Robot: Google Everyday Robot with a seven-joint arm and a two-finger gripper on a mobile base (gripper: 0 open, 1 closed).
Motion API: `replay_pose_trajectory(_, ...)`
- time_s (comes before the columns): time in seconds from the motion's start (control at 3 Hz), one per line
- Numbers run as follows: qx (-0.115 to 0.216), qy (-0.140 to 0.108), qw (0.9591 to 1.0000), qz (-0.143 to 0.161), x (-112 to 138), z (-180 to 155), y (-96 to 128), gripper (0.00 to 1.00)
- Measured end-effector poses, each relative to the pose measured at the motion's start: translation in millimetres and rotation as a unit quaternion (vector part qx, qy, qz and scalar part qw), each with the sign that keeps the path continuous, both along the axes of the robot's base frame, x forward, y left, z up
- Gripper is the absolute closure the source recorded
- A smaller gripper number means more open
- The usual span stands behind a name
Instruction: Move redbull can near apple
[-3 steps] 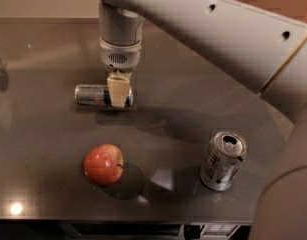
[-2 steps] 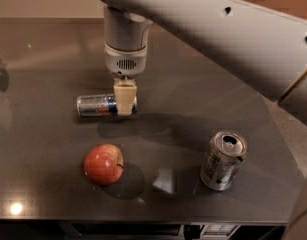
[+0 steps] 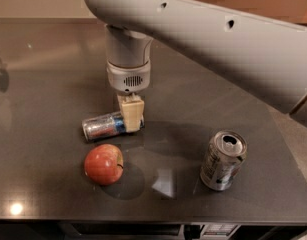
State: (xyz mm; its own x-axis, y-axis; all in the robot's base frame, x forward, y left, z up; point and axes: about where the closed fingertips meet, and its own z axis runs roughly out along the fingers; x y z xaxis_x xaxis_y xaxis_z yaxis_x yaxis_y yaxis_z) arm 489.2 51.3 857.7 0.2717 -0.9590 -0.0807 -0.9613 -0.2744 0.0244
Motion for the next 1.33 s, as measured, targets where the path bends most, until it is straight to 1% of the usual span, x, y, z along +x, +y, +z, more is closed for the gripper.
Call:
replay_pose_trajectory(0.33, -0.006, 0.003, 0.9999, 0.015, -6.5, -5.1, -2.6, 0.82)
replay_pose_trajectory(0.67, -0.011, 0.003, 0.9997, 0.023, -9.5, -6.0, -5.0, 0.59)
replay_pose_trajectory(1.0, -0.007, -0.001, 0.9998, 0.019, -10.1, -8.3, -8.2, 0.36)
replay_pose_trajectory(1.33, -0.003, -0.005, 0.9998, 0.019, -8.5, -8.2, -5.8, 0.13)
